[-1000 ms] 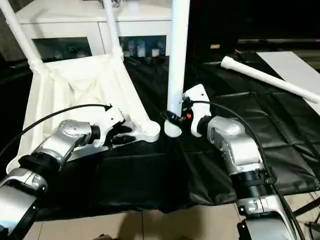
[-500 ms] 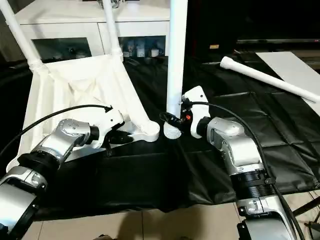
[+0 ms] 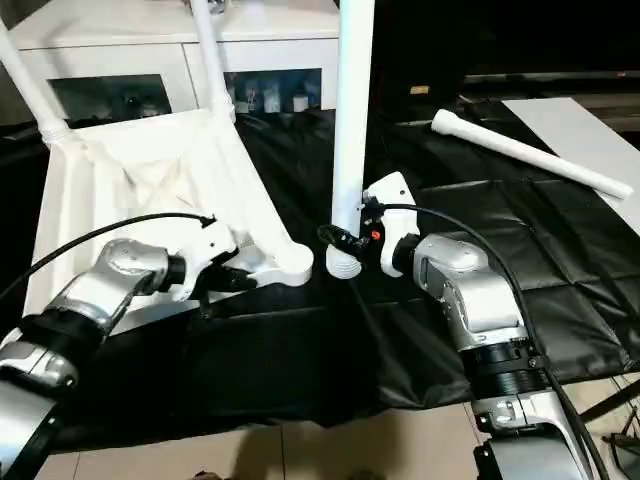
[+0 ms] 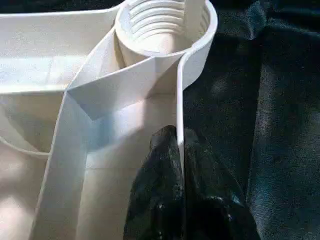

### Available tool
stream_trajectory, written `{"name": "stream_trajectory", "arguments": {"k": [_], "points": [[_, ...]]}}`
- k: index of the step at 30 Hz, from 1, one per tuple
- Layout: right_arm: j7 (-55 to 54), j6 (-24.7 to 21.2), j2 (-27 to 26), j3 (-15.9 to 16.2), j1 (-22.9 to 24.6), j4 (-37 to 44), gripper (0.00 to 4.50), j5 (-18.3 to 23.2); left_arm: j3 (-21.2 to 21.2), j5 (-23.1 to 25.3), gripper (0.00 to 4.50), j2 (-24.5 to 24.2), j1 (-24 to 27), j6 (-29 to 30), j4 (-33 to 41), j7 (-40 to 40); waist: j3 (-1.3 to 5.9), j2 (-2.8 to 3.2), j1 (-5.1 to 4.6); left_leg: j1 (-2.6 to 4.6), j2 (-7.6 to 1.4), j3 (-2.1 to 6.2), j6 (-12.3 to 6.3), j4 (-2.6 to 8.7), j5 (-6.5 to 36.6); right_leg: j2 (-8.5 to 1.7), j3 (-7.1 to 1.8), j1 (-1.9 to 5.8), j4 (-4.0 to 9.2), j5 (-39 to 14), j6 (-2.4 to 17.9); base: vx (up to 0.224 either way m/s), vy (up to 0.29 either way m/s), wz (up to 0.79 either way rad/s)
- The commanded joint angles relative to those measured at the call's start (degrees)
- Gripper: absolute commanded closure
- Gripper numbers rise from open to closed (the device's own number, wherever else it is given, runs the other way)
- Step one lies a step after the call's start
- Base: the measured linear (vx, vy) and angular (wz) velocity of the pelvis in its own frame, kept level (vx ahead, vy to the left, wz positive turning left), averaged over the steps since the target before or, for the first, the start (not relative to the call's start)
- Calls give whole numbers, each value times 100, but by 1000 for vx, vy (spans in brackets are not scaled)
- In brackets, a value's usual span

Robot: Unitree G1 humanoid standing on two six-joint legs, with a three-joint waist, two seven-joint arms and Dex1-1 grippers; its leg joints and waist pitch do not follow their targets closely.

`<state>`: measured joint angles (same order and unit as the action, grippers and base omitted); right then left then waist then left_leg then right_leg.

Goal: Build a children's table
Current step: Insert table leg to table base

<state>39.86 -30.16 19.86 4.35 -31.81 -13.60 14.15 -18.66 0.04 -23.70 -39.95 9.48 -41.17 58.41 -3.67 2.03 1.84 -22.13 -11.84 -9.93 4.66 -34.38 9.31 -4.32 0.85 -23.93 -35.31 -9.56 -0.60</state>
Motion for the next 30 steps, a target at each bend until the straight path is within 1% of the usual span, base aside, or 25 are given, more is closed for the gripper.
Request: {"name": "stream_trajectory", "arguments": {"k": [1,2,5,6,7,8,9,11,12,14,15,17,18,20,23,25,26,27,28,30], "points": [[70,-99,23,-40,-78,230,263,125,85,-67,450,-65,238,474,401,-68,476,38,43,103,-27,-7,49,396,1411,-198,-79,341,346,-655,1527,0,0,0],[90,-115,40,-43,-61,270,263,137,91,-163,450,-28,431,797,903,-97,482,45,37,119,-40,-11,24,391,1397,-195,-79,333,345,-563,1567,0,0,0],[103,-139,55,-51,-50,310,263,154,132,-276,450,165,691,1304,1579,-376,475,52,49,128,-32,-25,-14,386,1393,-180,-77,321,358,-542,1574,0,0,0],[104,-139,55,-51,-50,311,263,153,130,-275,450,177,709,1328,1623,-396,472,47,55,123,-40,-21,-16,392,1393,-186,-77,333,357,-566,1563,0,0,0],[112,-167,59,-56,-45,350,263,172,115,-269,450,230,807,1460,1838,-490,471,38,52,121,-34,-29,-28,389,1379,-179,-79,330,364,-578,1548,0,0,0],[123,-199,60,-64,-39,395,263,195,116,-254,450,263,875,1558,1978,-549,463,63,55,124,-24,-28,-34,389,1424,-174,-76,317,384,-704,1506,0,0,0],[136,-227,59,-73,-35,430,263,207,123,-242,450,277,939,1680,2132,-593,461,55,55,118,-25,-24,-36,395,1445,-178,-74,327,387,-753,1489,0,0,0],[167,-357,23,-143,-35,527,263,339,128,-219,450,290,1005,1770,2262,-648,467,53,55,103,-12,-28,-61,386,1393,-182,-80,337,395,-841,1442,0,0,0],[259,-507,4,-195,-33,649,263,499,144,-189,450,294,1086,1897,2428,-694,462,55,58,103,-4,-30,-71,384,1402,-175,-81,327,411,-965,1389,0,0,0],[372,-576,38,-170,-29,723,263,587,121,-146,450,253,1171,2051,2631,-703,463,70,56,104,-19,-17,-56,397,1444,-181,-78,314,417,-1108,1315,0,0,0],[423,-568,60,-135,-31,711,264,584,106,-130,450,221,1188,2081,2675,-685,460,74,56,108,-21,-16,-48,399,1461,-178,-77,304,424,-1131,1307,0,0,0],[483,-520,82,-79,-42,642,264,550,76,-107,450,167,1197,2108,2719,-646,461,61,55,103,-16,-15,-40,400,1471,-173,-74,299,426,-1146,1293,0,0,0],[500,-495,83,-60,-50,603,264,533,65,-99,450,147,1194,2107,2723,-628,461,72,58,103,-11,-12,-28,402,1483,-173,-70,293,427,-1190,1283,0,0,0],[530,-472,74,-35,-71,538,264,513,66,-101,450,130,1206,2179,2791,-630,463,69,55,101,-7,-13,-11,399,1480,-173,-72,292,426,-1179,1279,0,0,0],[672,-346,5,91,-195,242,264,451,34,-116,450,75,1197,2325,2933,-557,466,70,50,90,-2,-15,-20,392,1450,-178,-68,293,421,-1111,1318,0,0,0],[736,-266,-25,162,-247,87,264,405,22,-101,450,76,1199,2317,2987,-556,480,24,57,83,-2,-19,-59,381,1356,-184,-70,303,404,-1027,1347,0,0,0],[750,-244,-36,176,-261,44,264,393,18,-96,450,77,1200,2310,2998,-555,477,38,56,77,-4,-20,-80,380,1322,-185,-68,301,404,-1007,1350,0,0,0],[758,-150,-77,193,-311,-125,264,348,-8,-96,450,74,1190,2277,3000,-534,481,-7,59,77,-9,-23,-104,379,1265,-186,-66,303,402,-959,1360,0,0,0],[761,-142,-80,198,-315,-138,264,344,-11,-96,450,72,1189,2274,3000,-532,477,22,66,82,-7,-21,-111,381,1246,-182,-64,295,396,-962,1371,0,0,0],[816,10,-163,264,-388,-406,264,284,-58,-109,450,43,1193,2188,3033,-441,480,5,75,87,-8,-31,-129,373,1250,-190,-69,291,401,-966,1373,0,0,0]]}}
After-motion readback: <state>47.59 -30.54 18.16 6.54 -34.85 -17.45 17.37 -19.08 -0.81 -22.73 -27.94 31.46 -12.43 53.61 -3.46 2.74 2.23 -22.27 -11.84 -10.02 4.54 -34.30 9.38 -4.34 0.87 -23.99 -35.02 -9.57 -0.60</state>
